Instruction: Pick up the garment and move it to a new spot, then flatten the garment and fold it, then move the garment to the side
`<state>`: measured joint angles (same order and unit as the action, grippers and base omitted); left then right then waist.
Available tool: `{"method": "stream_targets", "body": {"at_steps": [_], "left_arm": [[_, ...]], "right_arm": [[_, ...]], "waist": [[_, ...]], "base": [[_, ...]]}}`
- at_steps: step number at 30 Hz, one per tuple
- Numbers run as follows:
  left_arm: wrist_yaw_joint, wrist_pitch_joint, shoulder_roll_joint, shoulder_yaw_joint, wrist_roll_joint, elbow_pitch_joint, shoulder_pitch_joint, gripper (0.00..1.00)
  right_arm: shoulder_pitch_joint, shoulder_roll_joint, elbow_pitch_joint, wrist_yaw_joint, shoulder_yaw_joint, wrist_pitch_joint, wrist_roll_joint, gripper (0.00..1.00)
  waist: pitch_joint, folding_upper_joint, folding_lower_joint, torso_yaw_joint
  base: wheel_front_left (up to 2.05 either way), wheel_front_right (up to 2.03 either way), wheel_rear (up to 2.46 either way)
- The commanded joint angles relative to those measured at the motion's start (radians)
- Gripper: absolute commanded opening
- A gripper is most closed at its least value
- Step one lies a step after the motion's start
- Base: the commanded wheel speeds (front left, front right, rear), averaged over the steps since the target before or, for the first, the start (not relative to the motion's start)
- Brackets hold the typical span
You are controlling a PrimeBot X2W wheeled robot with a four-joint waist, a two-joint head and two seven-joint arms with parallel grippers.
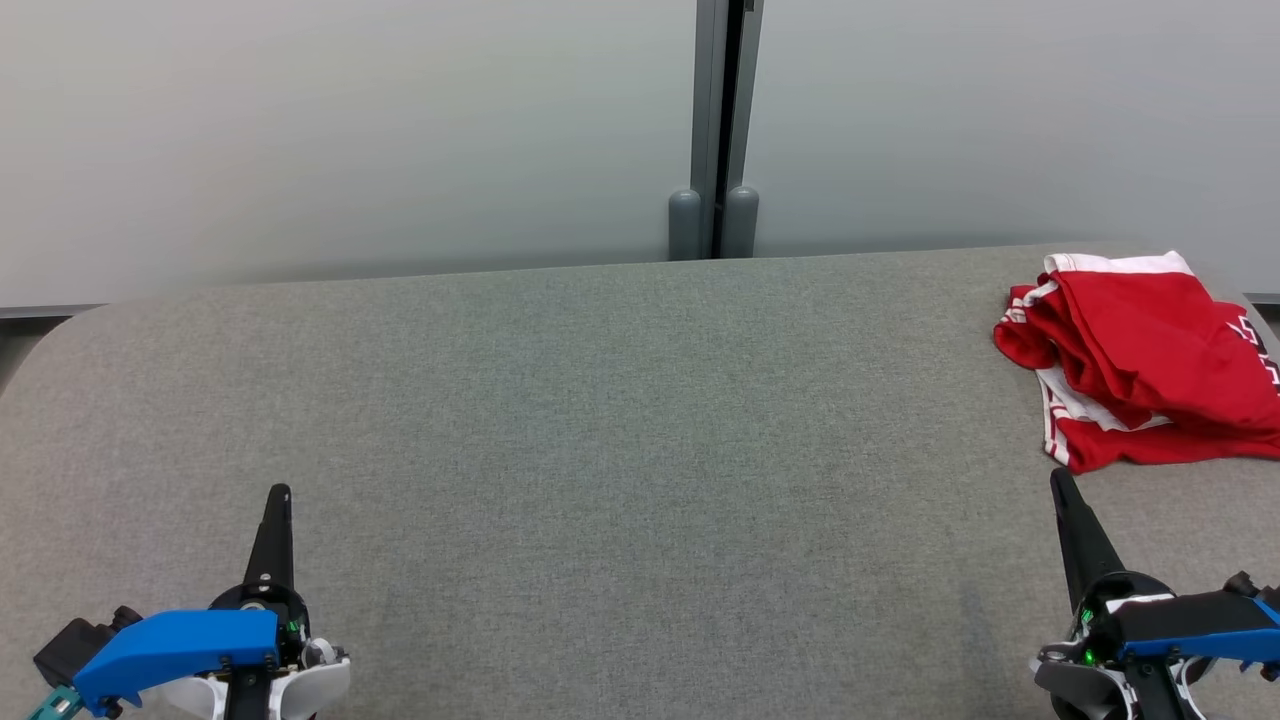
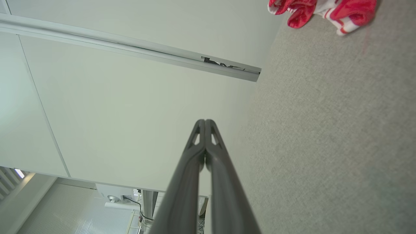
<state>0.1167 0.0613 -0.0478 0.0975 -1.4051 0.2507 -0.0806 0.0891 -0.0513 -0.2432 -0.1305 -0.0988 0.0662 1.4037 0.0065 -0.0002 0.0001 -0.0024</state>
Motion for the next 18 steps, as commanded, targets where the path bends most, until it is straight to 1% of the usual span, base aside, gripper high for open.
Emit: {"method": "stream_targets", "body": {"at_steps": [1,18], "left_arm": [[0.010,0.008,-0.004,0.006,-0.019,-0.008,-0.018,0.00],[0.015,0.041,-0.004,0.014,-0.147,-0.008,-0.029,0.00]], "right_arm": [[0.018,0.001,0.002,0.000,-0.004,0.007,0.020,0.00],[0.022,0.001,-0.001,0.000,-0.013,0.037,0.148,0.00]], "waist": [[0.000,0.0002,-0.0001,0.000],[-0.002,0.0002,-0.0001,0.002]], "base": [[0.00,0.00,0.00],[0.00,0.00,0.00]]}}
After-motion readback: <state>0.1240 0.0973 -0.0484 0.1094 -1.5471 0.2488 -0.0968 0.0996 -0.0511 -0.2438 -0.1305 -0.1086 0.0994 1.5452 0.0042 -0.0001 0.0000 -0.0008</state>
